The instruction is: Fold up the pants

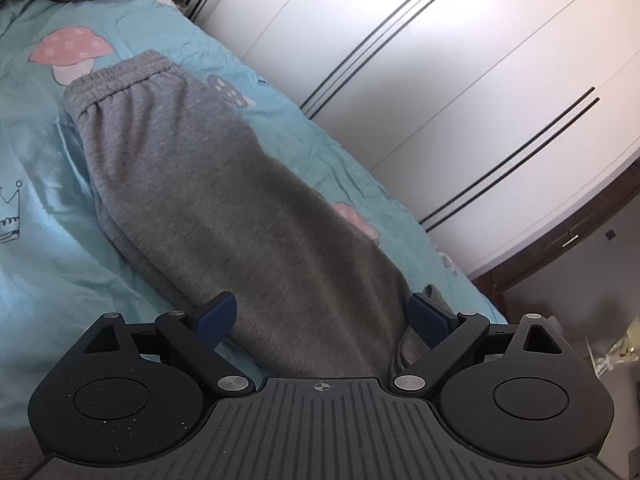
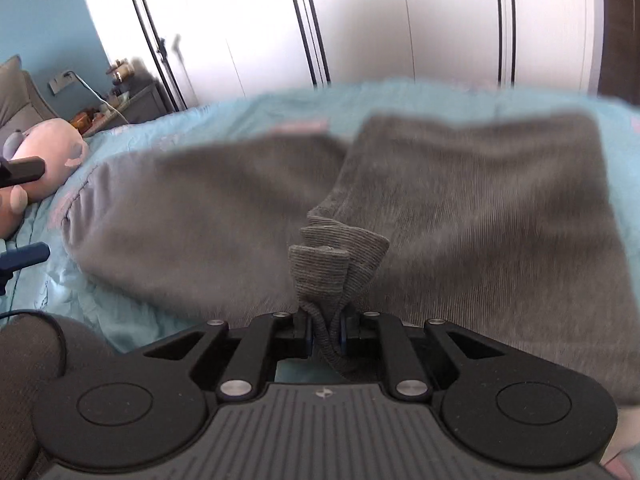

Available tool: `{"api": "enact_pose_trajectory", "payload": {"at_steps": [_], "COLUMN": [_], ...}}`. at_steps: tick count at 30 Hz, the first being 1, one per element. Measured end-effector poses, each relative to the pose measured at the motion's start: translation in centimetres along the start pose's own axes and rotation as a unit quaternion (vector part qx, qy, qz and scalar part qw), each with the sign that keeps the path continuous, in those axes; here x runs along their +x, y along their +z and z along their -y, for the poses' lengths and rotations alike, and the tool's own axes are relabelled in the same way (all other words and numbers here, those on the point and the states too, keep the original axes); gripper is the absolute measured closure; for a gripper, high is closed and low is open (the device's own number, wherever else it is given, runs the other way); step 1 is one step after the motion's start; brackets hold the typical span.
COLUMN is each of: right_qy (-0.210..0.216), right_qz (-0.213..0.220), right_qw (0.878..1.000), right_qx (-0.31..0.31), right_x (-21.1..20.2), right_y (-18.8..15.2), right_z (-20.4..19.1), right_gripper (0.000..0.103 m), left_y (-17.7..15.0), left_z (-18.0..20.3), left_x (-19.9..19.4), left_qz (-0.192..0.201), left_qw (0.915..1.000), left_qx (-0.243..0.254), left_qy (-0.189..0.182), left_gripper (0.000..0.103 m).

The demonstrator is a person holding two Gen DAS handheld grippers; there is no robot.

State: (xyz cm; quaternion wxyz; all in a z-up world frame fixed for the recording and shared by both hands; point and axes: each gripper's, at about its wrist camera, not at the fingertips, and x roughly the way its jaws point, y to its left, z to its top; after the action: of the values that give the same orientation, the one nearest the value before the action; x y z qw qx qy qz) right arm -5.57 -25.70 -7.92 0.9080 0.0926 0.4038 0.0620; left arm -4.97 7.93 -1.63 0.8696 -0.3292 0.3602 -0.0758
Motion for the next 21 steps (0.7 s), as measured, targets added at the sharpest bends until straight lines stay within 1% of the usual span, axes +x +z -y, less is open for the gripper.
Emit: {"api": "enact_pose_trajectory", "payload": {"at_steps": [1, 2, 4, 6, 7, 8, 10, 12, 13, 15, 17, 18, 20, 21], "right_qy": [0.005, 0.009, 0.017, 0.033, 0.055, 0.083, 0.136, 0.168, 0.169, 0.154, 0.126, 0.113, 0.12, 0.131], "right_qz": [-0.003, -0.006, -0.007, 0.002, 0.008, 0.014, 0.039, 0.068, 0.081, 0.093, 0.092, 0.091, 0.096, 0.091], "right_qw": [1.0, 1.0, 0.999, 0.998, 0.995, 0.99, 0.973, 0.954, 0.947, 0.942, 0.937, 0.932, 0.919, 0.909], "right_qx": [0.009, 0.017, 0.03, 0.062, 0.085, 0.115, 0.184, 0.238, 0.259, 0.285, 0.313, 0.331, 0.364, 0.384], "right_x": [0.0, -0.1, -0.2, -1.1, -1.4, -1.1, -2.5, -3.7, -4.2, -4.6, -4.2, -3.9, -3.3, -3.0], "right_y": [0.1, 0.2, 0.4, 0.6, 0.9, 1.2, 1.2, 1.3, 1.3, 1.7, 1.8, 1.7, 1.2, 0.8], "right_z": [0.2, 0.5, 0.8, 1.5, 2.2, 2.9, 4.9, 6.7, 7.6, 9.1, 10.4, 11.1, 12.2, 12.6], "right_gripper": [0.091, 0.088, 0.086, 0.075, 0.062, 0.052, 0.05, 0.05, 0.05, 0.05, 0.05, 0.05, 0.051, 0.051], "left_y": [-0.1, -0.2, -0.3, -0.4, -0.5, -0.6, -0.8, -1.2, -1.3, -1.6, -1.8, -1.9, -2.0, -2.1], "left_z": [0.0, 0.0, -0.2, -0.4, -0.5, -0.4, -0.2, 0.1, 0.4, 0.9, 1.4, 1.5, 1.6, 1.6], "left_x": [0.1, 0.3, 0.8, 1.1, 1.4, 1.6, 2.1, 2.6, 2.9, 3.5, 3.9, 4.1, 4.4, 4.6], "left_qz": [0.001, -0.002, -0.011, -0.019, -0.025, -0.031, -0.039, -0.045, -0.051, -0.062, -0.073, -0.076, -0.08, -0.08], "left_qw": [1.0, 1.0, 0.9999, 0.9998, 0.9997, 0.9995, 0.9991, 0.9987, 0.9983, 0.9973, 0.9959, 0.9953, 0.9946, 0.9947], "left_qx": [0.004, 0.008, 0.009, 0.003, 0.003, 0.005, 0.013, 0.022, 0.027, 0.037, 0.05, 0.056, 0.063, 0.063], "left_qy": [0.001, 0.003, 0.007, 0.004, 0.003, 0.003, 0.001, -0.006, -0.009, -0.014, -0.018, -0.021, -0.019, -0.016], "left_gripper": [0.007, 0.007, 0.007, 0.007, 0.007, 0.007, 0.007, 0.007, 0.007, 0.007, 0.007, 0.007, 0.007, 0.007]}}
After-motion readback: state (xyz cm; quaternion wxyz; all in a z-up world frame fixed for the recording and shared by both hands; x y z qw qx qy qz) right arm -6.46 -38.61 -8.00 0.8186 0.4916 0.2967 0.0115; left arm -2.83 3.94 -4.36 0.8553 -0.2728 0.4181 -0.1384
